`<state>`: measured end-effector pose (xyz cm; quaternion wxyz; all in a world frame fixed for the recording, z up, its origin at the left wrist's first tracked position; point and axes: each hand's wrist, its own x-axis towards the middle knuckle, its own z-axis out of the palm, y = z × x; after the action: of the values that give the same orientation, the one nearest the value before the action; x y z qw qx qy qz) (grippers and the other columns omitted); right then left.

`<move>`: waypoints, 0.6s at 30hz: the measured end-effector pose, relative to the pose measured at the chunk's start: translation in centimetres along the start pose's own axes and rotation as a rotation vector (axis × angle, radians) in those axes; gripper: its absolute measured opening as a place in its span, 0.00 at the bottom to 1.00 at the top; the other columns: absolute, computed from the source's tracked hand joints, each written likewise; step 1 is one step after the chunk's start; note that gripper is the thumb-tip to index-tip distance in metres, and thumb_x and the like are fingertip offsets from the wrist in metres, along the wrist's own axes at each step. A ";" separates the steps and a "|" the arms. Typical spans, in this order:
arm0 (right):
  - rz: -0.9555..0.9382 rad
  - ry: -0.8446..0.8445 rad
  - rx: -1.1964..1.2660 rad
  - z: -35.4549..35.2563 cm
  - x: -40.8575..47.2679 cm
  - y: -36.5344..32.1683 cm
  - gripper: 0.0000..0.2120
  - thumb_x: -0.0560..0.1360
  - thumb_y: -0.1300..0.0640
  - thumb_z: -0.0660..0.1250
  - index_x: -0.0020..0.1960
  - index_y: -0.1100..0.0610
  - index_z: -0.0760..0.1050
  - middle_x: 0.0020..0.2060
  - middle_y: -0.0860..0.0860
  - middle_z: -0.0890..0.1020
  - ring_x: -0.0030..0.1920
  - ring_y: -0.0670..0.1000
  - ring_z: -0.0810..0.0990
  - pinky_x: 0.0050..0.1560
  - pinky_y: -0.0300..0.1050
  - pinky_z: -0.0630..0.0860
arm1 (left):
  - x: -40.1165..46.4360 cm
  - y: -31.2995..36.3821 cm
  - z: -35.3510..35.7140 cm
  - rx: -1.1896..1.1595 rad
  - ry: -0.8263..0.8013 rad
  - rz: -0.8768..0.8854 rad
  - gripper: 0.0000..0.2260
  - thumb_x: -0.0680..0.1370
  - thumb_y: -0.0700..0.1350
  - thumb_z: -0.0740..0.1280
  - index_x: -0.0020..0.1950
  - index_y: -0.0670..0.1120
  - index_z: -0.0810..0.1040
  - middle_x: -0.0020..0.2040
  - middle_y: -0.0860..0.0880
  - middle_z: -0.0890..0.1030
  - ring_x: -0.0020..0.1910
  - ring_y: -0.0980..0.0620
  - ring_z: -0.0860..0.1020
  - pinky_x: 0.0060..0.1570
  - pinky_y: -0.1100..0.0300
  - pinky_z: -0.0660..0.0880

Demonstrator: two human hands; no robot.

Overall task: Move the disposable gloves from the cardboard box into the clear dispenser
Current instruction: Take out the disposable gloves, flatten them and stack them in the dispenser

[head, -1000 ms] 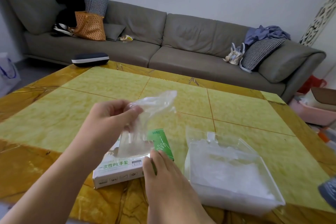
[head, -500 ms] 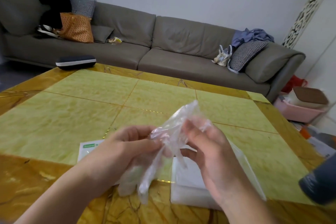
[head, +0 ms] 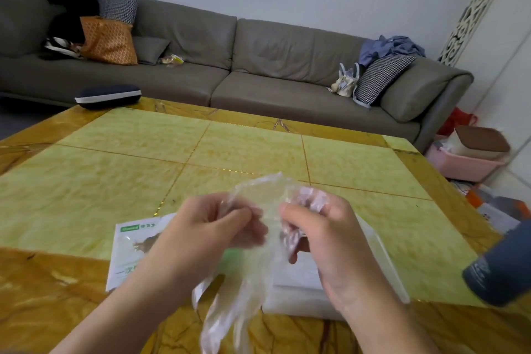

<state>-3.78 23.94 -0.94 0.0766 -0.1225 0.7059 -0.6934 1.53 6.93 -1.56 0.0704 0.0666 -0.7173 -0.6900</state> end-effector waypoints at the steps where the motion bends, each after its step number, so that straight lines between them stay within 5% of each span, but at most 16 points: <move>1: 0.008 -0.018 0.015 -0.3 0.1 -0.1 0.11 0.71 0.64 0.69 0.38 0.70 0.71 0.28 0.62 0.74 0.28 0.57 0.74 0.30 0.49 0.72 | 0.3 -0.1 -0.3 -0.070 0.048 -0.035 0.10 0.83 0.38 0.65 0.48 0.36 0.84 0.42 0.38 0.86 0.44 0.38 0.86 0.49 0.47 0.85; 5: 0.089 -0.131 -0.040 -1.8 0.2 -0.5 0.10 0.67 0.60 0.71 0.44 0.65 0.77 0.37 0.62 0.82 0.37 0.59 0.80 0.34 0.51 0.75 | 0.3 0.2 -1.4 -0.210 0.090 -0.085 0.12 0.84 0.40 0.65 0.49 0.34 0.83 0.42 0.35 0.84 0.38 0.40 0.84 0.36 0.51 0.83; 9: 0.069 -0.229 -0.306 -3.0 0.1 -1.2 0.09 0.75 0.58 0.77 0.53 0.56 0.80 0.44 0.56 0.88 0.45 0.58 0.88 0.48 0.55 0.80 | 0.2 0.1 -1.4 -0.074 -0.023 -0.090 0.11 0.83 0.41 0.67 0.47 0.36 0.85 0.41 0.36 0.85 0.36 0.44 0.82 0.34 0.53 0.80; 13: 0.012 -0.149 -0.280 -3.0 -0.1 -1.6 0.02 0.80 0.64 0.72 0.49 0.63 0.82 0.36 0.59 0.86 0.36 0.58 0.86 0.36 0.52 0.80 | -0.1 0.0 -1.0 0.071 -0.124 -0.066 0.09 0.81 0.40 0.69 0.44 0.39 0.86 0.38 0.38 0.84 0.31 0.47 0.80 0.32 0.55 0.78; 18: 0.042 0.028 -0.135 -3.4 0.3 -0.6 0.15 0.85 0.59 0.65 0.44 0.65 0.82 0.29 0.59 0.80 0.27 0.59 0.78 0.25 0.47 0.72 | 0.1 0.2 -0.9 0.032 -0.087 -0.079 0.10 0.82 0.41 0.68 0.45 0.39 0.86 0.37 0.39 0.84 0.30 0.46 0.79 0.30 0.59 0.77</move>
<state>-4.99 27.14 -0.28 0.0726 -0.1030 0.7545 -0.6441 1.65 6.02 -1.37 0.0105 0.0658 -0.7276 -0.6828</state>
